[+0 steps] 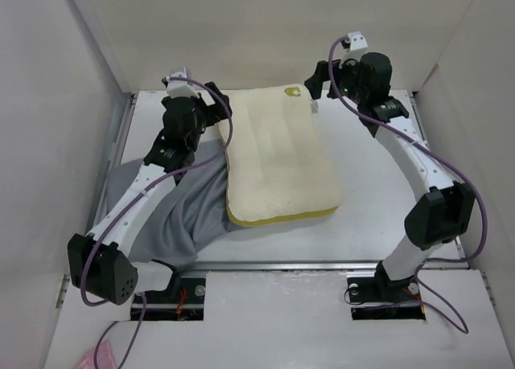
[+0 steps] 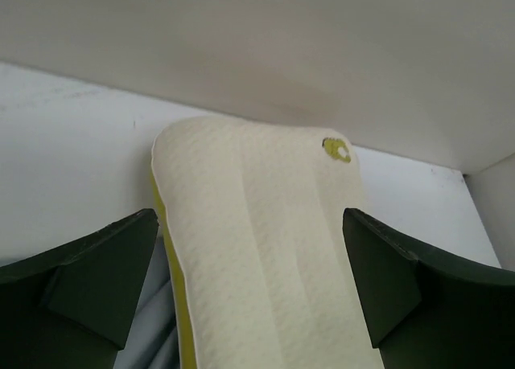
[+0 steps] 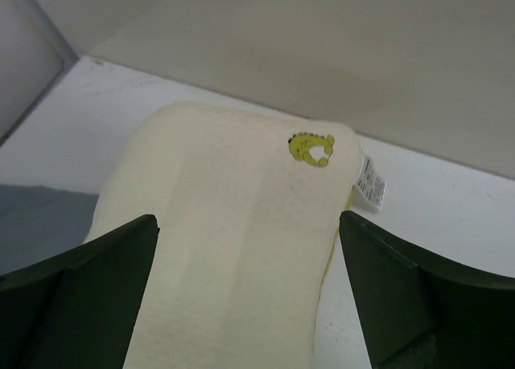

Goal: Put the pillow into the pillowcase

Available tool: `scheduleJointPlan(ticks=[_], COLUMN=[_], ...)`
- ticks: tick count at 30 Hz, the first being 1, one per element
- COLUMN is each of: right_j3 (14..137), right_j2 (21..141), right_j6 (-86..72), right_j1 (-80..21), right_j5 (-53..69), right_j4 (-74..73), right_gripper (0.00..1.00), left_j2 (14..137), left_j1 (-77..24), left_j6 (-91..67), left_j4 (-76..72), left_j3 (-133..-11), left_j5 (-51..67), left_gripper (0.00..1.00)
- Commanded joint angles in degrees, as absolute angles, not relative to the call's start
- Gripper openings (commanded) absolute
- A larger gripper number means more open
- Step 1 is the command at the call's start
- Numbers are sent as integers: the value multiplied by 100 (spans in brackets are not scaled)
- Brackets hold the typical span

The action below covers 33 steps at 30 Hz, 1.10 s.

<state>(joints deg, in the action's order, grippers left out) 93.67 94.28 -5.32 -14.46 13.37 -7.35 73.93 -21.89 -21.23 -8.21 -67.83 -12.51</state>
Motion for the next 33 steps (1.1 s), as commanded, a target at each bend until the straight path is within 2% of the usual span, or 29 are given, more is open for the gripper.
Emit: scheduleJointPlan(ticks=[1,7,11,15,17,18,20,22,23,24,26,27,28,29,31,32,33], right_j3=[9832,10459,10644,10633,10687,10566,10302,10099,10099,10099,10169,10169,10099,9820,9145,8906,8729], right_j2=[9981,11046,11601,11970,12225,12286,12287,12287,12339,12427,12489,12489,12402,12280,11317,11312,10729], right_j6=[-132,-53,18,-482,-841,-1018,-1150,-1151,-1151,-1151,-1204,-1204,-1256,-1309,-1065,-1063,-924], right_j1=[-1670,-2012,-2574,-2506,-2417,-2365,-2364,-2364,-2364,-2364,-2364,-2364,-2364,-2364,-2364,-2364,-2312], right_j5=[1030,-112,-1129,-986,-661,-529,-527,-598,-693,-747,-879,-966,-1028,-1281,-1415,-1415,-1415], right_j4=[-1218,-1652,-1785,-1739,-2056,-2057,-1891,-1750,-1749,-1801,-1854,-1854,-1785,-1575,-945,-940,-618], right_gripper=[99,99,99,99,99,99,98,88,71,58,37,9,0,0,0,0,0], left_j2=[7313,7689,8296,9042,9393,9482,9710,9869,9957,10167,10396,10519,10738,10836,11151,11153,11240], left_j1=[-2127,-2127,-2127,-1952,-1899,-1898,-1898,-1846,-1846,-1846,-1784,-1784,-1723,-1670,-1539,-1538,-1538], left_j6=[-2872,-3857,-4323,-4623,-4737,-4737,-4860,-5000,-5001,-5001,-5001,-5001,-5001,-4949,-4782,-4781,-4555], left_j4=[-116,667,1168,1353,1354,1354,1414,1573,1573,1652,1793,1906,2055,2057,1865,1863,1802], left_j3=[-6243,-5389,-5326,-5580,-5668,-5739,-5826,-6002,-6064,-6143,-6423,-6529,-6635,-6862,-7170,-7320,-7495], left_j5=[-1240,-1125,-1186,-1082,-827,-826,-826,-879,-949,-1001,-1002,-1089,-1142,-1143,-1291,-1292,-1188], left_gripper=[100,100,100,100,89,81,78,70,65,46,25,12,0,0,0,0,0])
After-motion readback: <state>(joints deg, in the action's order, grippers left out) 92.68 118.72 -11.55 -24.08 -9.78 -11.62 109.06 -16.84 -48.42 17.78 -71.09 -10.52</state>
